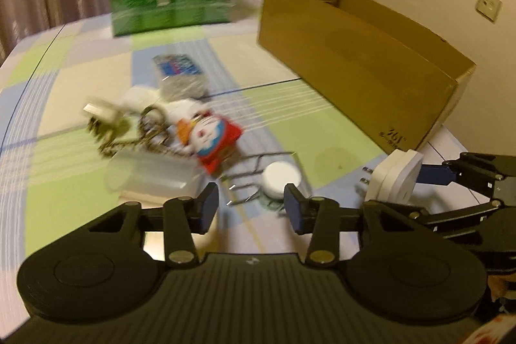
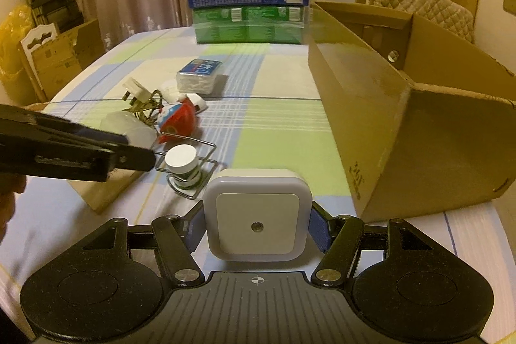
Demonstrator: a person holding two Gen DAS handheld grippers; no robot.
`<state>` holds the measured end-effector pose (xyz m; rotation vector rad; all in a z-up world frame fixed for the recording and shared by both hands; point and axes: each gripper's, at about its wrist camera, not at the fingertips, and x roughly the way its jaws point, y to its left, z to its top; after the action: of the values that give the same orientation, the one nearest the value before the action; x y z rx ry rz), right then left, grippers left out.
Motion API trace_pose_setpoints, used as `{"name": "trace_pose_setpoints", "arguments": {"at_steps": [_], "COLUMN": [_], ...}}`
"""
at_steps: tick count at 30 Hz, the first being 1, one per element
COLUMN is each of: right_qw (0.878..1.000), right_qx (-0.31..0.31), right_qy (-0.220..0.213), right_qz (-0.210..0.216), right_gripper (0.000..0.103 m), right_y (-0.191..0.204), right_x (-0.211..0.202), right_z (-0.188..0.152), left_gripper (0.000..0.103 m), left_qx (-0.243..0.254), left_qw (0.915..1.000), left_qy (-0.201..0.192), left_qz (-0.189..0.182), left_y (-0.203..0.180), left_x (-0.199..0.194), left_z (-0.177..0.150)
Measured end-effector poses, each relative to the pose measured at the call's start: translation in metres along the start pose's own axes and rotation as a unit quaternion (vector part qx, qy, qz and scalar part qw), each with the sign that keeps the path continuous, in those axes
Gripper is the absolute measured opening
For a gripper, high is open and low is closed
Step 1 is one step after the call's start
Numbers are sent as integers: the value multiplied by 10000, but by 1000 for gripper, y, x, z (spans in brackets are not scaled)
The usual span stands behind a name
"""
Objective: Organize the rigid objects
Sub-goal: 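Grasp the white round cap with the left tool while right holds the night light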
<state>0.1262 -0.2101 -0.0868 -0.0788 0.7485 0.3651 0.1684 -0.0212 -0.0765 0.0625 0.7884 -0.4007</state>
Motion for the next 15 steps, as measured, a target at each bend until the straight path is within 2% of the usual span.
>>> {"name": "trace_pose_setpoints", "arguments": {"at_steps": [5,10,15], "right_qw": [10000,9999,9998], "right_qx": [81,130,198], "right_qy": [-1,11,1], "right_qz": [23,57,45], "right_gripper": [61,61,61], "right_y": [-5,-7,-9], "right_x": [0,0,0], "right_z": [0,-1,0], "left_gripper": [34,34,32], "left_qx": [520,823,1156], "left_qw": [9986,9966,9933], "left_qy": [-59,-99,55], "left_qz": [56,37,-72], "left_y": [-16,-21,-27], "left_x": [14,20,27], "left_z": [4,5,7]}}
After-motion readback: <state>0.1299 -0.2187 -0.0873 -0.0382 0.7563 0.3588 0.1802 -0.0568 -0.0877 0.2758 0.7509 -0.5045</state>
